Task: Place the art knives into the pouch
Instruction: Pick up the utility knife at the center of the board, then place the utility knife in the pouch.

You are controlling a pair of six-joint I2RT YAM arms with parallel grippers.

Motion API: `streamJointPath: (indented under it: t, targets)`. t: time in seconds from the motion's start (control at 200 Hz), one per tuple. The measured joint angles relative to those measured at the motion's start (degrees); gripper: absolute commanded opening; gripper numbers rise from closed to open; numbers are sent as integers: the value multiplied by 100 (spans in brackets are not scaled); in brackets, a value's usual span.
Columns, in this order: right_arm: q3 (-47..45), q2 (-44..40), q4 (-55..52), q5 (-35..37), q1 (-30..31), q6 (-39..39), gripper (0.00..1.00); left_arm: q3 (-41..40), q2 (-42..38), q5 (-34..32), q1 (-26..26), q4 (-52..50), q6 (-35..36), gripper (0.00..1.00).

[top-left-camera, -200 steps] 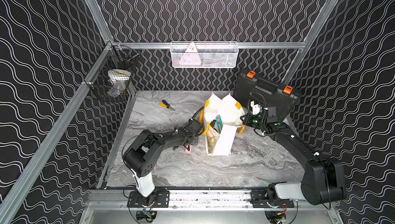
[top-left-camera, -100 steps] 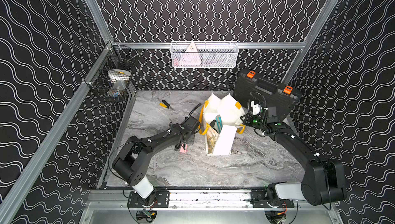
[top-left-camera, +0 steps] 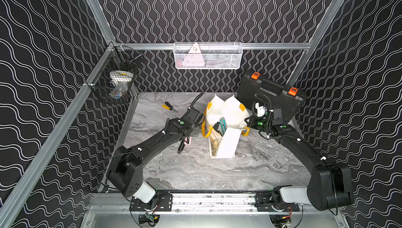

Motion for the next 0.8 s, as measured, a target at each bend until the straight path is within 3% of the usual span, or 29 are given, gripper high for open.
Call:
streamJointPath:
  t: [0.5, 0.8]
  targets:
    - [15, 2, -13, -24, 0, 2, 0, 2044, 264, 20, -129, -267, 525, 28]
    - [24, 0, -15, -68, 0, 20, 0, 3051, 859, 35, -691, -190, 841, 29]
